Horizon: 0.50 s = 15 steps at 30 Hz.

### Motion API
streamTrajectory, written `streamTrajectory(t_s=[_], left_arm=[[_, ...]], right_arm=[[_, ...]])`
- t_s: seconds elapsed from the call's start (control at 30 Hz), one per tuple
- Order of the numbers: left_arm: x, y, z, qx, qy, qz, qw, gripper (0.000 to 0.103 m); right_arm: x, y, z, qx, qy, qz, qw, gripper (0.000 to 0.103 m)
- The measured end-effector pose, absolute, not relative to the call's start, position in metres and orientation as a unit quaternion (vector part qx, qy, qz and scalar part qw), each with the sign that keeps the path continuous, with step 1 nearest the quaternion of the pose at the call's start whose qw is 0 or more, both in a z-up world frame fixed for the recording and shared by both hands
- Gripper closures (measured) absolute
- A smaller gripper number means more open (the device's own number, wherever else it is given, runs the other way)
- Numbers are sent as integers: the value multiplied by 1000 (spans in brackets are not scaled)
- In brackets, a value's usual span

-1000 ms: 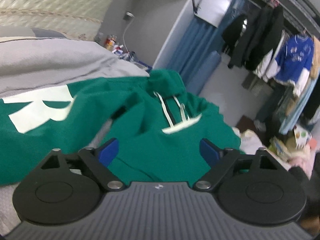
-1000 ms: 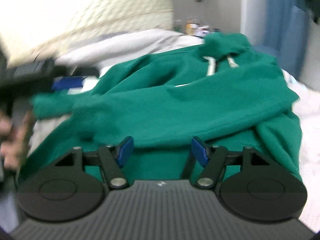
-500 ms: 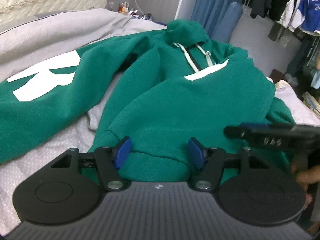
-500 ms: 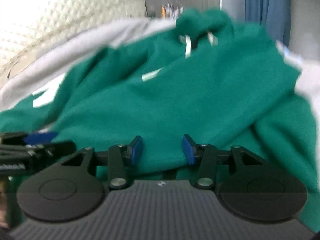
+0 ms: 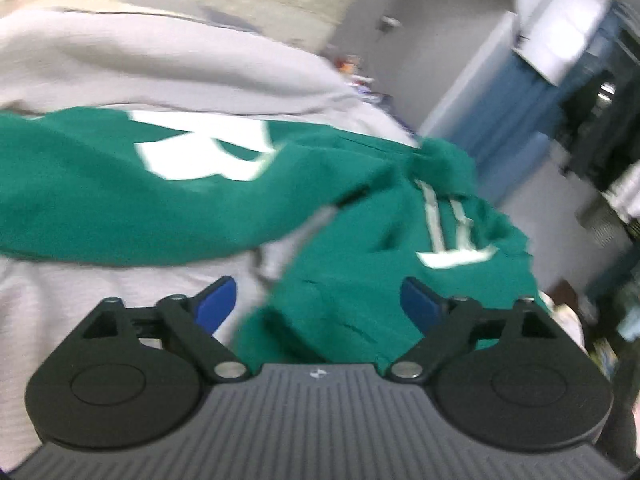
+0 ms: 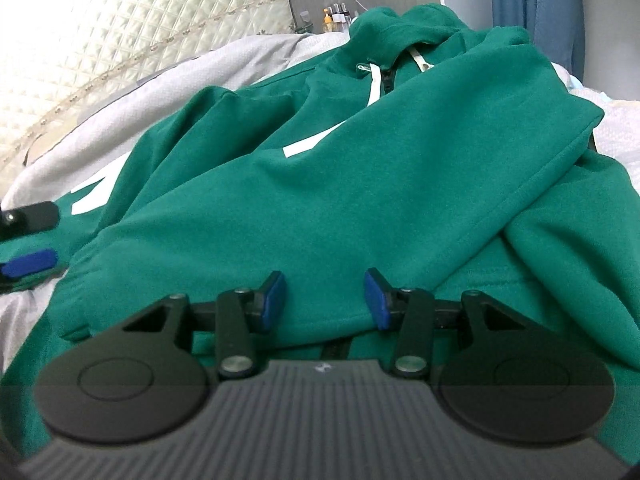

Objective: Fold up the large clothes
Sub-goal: 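Grasp the other sleeve with the white print using the left gripper, then lift the sleeve with the left gripper, fold it across the front, release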

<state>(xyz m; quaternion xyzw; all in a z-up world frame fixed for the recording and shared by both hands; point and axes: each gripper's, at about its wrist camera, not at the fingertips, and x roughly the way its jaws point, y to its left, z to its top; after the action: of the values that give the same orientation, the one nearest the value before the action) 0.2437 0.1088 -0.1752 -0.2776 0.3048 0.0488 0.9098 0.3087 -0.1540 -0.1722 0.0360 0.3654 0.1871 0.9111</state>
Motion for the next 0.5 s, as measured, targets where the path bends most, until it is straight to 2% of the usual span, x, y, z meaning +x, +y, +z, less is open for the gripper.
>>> streamTrajectory(t_s=[0.23, 0.5], left_arm=[[241, 154, -194, -375, 332, 168, 849, 9], [218, 211, -216, -528, 234, 204, 791, 9]], right_arm=[[308, -152, -171, 30, 365, 183, 913, 57], [308, -150, -173, 30, 362, 181, 914, 57]])
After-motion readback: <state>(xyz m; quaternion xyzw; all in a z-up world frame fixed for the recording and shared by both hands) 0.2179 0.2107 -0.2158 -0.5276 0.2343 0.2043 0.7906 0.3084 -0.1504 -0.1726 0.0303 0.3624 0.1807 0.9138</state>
